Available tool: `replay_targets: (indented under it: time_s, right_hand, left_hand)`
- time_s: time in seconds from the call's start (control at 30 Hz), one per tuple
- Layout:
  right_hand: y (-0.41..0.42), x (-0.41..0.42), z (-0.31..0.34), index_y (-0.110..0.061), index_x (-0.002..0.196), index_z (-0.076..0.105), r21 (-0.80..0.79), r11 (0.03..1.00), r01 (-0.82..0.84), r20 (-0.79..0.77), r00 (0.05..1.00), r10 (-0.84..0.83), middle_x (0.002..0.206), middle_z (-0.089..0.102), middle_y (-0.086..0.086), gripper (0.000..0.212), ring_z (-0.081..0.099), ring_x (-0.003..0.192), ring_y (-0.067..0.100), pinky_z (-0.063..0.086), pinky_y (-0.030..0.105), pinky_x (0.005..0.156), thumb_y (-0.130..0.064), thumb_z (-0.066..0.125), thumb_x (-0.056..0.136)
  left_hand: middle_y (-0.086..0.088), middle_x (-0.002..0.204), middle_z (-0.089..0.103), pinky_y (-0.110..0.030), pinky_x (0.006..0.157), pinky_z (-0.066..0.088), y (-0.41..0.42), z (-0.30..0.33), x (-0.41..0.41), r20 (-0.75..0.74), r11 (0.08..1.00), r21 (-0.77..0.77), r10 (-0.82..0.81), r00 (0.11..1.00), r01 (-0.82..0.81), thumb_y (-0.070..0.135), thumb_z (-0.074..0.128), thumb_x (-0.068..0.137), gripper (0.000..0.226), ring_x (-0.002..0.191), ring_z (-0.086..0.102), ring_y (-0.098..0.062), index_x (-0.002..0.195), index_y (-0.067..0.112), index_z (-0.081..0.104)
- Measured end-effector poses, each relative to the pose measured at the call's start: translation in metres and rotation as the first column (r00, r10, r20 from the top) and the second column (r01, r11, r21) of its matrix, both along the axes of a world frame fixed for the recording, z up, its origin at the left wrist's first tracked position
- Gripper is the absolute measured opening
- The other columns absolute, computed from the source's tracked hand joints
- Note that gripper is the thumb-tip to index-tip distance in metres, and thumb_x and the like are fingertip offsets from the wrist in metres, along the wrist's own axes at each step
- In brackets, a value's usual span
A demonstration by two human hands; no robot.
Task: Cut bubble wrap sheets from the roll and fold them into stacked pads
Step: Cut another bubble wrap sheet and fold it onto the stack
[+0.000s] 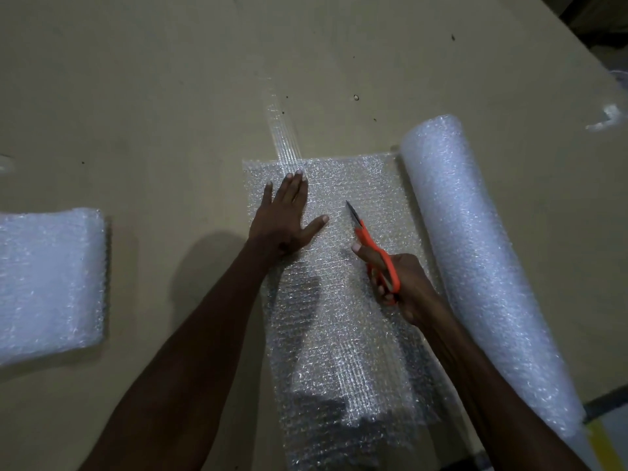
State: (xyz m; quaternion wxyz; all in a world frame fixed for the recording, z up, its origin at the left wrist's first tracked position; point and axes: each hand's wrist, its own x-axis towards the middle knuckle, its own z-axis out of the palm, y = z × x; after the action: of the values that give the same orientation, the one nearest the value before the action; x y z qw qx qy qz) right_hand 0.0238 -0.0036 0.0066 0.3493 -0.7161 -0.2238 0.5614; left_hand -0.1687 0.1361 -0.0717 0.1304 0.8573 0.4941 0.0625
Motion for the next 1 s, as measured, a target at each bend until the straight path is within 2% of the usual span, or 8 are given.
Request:
replay_targets:
  time_s: [0.17,0.33,0.5,0.67,0.83,1.0]
  right_hand:
    - [0.011,-0.003,0.003,-0.005,0.069,0.065,-0.008,1.000,-0.015,0.017,1.000,0.015,0.051,0.051,0.009,0.052,0.040,0.039,0.017,0.030,0.020,0.038,-0.052,0.086,0.073]
    - [0.012,-0.001,0.002,-0.009,0.059,0.064,0.012,1.000,-0.012,0.008,1.000,0.012,0.053,0.052,0.010,0.046,0.039,0.039,0.017,0.029,0.018,0.036,-0.045,0.088,0.074]
    - [0.019,-0.004,0.007,-0.008,0.060,0.063,0.009,1.000,-0.012,0.023,1.000,0.012,0.050,0.052,0.008,0.050,0.041,0.039,0.016,0.030,0.020,0.036,-0.049,0.088,0.074]
    - [0.026,-0.004,0.005,-0.005,0.064,0.064,0.019,1.000,-0.011,0.035,0.999,0.011,0.052,0.051,0.010,0.047,0.039,0.040,0.018,0.030,0.019,0.036,-0.044,0.089,0.074]
    - [0.031,-0.004,0.007,-0.005,0.070,0.066,0.010,1.000,0.004,0.012,1.000,-0.004,0.054,0.052,0.009,0.048,0.042,0.040,0.016,0.030,0.018,0.037,-0.048,0.089,0.072]
    - [0.038,-0.003,0.005,-0.005,0.064,0.064,0.019,1.000,-0.015,0.042,0.999,0.014,0.050,0.052,0.009,0.048,0.041,0.036,0.015,0.031,0.019,0.036,-0.045,0.089,0.073]
  left_hand:
    - [-0.011,0.167,0.005,-0.049,0.124,0.000,-0.001,-0.004,-0.001,-0.002,0.999,0.043,-0.003,1.000,0.003,0.072,0.020,0.095,0.092,0.155,0.001,-0.022,0.158,0.005,0.013]
    - [-0.010,0.167,0.003,-0.049,0.124,-0.001,0.000,-0.006,-0.001,0.006,0.999,0.045,-0.001,1.000,0.001,0.073,0.019,0.096,0.092,0.154,-0.001,-0.021,0.159,0.006,0.010]
    - [-0.011,0.167,0.005,-0.049,0.124,-0.001,-0.002,-0.005,-0.001,0.006,0.998,0.066,0.000,1.000,-0.001,0.072,0.020,0.096,0.092,0.155,0.001,-0.022,0.158,0.005,0.012]
    - [-0.012,0.167,0.009,-0.049,0.124,0.001,-0.002,-0.007,0.000,0.006,0.995,0.096,0.001,1.000,-0.002,0.072,0.020,0.095,0.093,0.154,0.005,-0.024,0.158,0.004,0.016]
    - [-0.010,0.167,0.005,-0.049,0.124,-0.001,-0.003,-0.006,0.000,0.014,0.997,0.081,0.003,1.000,-0.005,0.073,0.018,0.095,0.093,0.155,0.001,-0.022,0.159,0.005,0.013]
    - [-0.011,0.167,0.004,-0.049,0.124,-0.001,-0.002,-0.006,0.000,0.016,0.998,0.068,0.003,1.000,-0.004,0.073,0.017,0.094,0.093,0.155,0.001,-0.022,0.159,0.005,0.012]
